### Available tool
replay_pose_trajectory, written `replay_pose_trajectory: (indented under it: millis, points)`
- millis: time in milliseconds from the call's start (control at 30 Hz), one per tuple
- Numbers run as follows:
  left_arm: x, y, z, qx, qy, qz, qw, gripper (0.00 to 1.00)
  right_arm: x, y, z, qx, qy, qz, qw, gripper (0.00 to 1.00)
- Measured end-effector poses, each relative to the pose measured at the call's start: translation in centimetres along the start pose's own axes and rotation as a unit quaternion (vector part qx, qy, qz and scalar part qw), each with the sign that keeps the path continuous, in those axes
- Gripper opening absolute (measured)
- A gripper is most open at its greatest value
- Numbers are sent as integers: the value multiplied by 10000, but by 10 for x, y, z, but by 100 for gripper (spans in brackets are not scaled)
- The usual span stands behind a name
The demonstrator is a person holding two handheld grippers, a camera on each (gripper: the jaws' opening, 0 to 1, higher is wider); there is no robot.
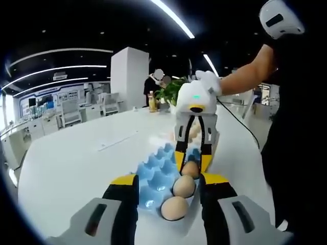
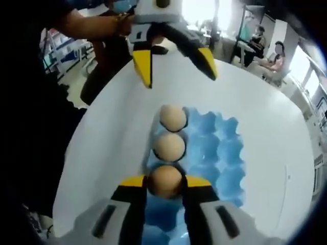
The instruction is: Place the egg into an empty slot of the egg tray after lifting it from the table, then release the egg inside the slot.
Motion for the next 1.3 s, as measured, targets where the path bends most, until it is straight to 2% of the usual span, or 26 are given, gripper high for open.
replay_pose_trajectory:
  millis: [100,433,800,967,1067,1300]
  points:
    - [1,0,0,10,-2,15,10000,48,-3,2,1,-107,-12,96,9999,34]
    - [1,-1,3,-22,-28,-28,10000,46,-16,12,-5,-156,-266,213,9993,33]
    - [3,-1,2,7,-30,45,10000,48,-41,30,-13,-367,-587,324,9971,31]
    - [1,-1,1,-9,-3,15,10000,46,-73,38,-24,-428,-1020,299,9934,31]
    - [2,-1,2,-25,-18,21,10000,46,-87,40,-30,-439,-1228,285,9910,31]
    - [3,-3,2,-52,-40,16,10000,46,-106,45,-35,-545,-1534,273,9863,30]
Point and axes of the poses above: the point that each gripper's makers call its tool centre point, and the gripper's own axes: y roughly backward along the fingers, z roughly to its right, x roughly out of its top, the point moved 8 cm from there along y, roughly backward along the fingers, and after that the axes turned 15 degrees about -z, right-handed, at the moved point
